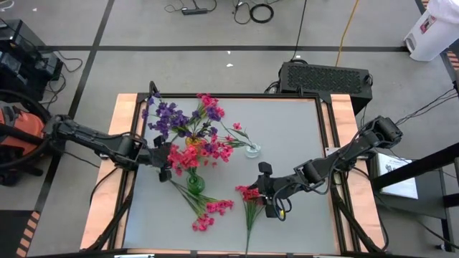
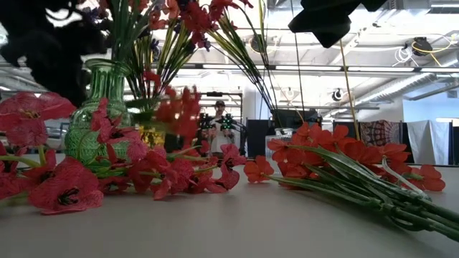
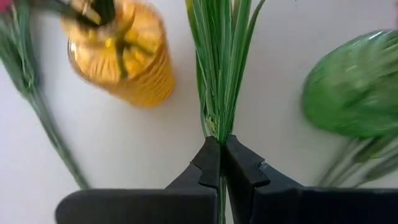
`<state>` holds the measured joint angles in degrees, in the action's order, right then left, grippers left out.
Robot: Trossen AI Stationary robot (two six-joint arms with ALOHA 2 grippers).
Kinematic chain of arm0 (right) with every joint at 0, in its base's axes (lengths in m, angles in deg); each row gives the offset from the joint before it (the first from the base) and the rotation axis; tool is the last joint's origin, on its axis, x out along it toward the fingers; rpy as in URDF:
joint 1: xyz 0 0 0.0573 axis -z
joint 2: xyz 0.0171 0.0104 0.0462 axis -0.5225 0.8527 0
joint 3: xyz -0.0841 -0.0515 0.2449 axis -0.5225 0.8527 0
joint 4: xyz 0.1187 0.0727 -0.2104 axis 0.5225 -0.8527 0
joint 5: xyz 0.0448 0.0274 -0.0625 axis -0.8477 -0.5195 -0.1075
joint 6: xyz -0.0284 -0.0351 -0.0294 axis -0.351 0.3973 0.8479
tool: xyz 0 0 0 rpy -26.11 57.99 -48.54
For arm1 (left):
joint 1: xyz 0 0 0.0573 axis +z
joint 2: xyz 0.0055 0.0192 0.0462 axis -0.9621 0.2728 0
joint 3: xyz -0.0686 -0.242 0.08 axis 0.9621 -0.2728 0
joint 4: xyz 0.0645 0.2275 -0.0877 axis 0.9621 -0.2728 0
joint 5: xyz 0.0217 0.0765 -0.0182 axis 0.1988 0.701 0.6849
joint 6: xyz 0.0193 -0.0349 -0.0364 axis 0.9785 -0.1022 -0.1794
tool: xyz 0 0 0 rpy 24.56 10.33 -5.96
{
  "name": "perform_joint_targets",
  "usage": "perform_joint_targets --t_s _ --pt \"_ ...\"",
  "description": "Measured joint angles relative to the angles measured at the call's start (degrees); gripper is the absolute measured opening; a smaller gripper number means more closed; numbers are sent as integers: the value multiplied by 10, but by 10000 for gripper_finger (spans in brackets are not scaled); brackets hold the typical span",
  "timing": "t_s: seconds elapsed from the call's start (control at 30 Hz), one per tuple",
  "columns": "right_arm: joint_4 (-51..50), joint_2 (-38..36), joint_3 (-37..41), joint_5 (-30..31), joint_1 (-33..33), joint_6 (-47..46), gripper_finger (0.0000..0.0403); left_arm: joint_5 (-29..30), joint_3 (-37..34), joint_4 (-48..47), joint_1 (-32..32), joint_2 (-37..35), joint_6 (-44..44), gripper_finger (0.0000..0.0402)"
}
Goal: Sort flowers into vase by color
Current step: Put the left orange flowers into the green vase
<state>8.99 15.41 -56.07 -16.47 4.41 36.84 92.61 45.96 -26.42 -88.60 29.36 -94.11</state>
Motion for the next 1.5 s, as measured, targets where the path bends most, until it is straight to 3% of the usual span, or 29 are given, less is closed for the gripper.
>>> perform_joint_targets --t_s 0.63,0.8,1.27,1.5 --pt "0 0 0 0 0 0 155 57 196 -163 -113 0 -2 11" --pt "0 0 0 0 0 2 155 59 233 -225 -128 0 -53 11" --pt "0 0 0 0 0 15 155 38 236 -360 -147 2 -275 11" --pt "0 0 0 0 0 17 155 -35 236 -390 -150 2 -330 11"
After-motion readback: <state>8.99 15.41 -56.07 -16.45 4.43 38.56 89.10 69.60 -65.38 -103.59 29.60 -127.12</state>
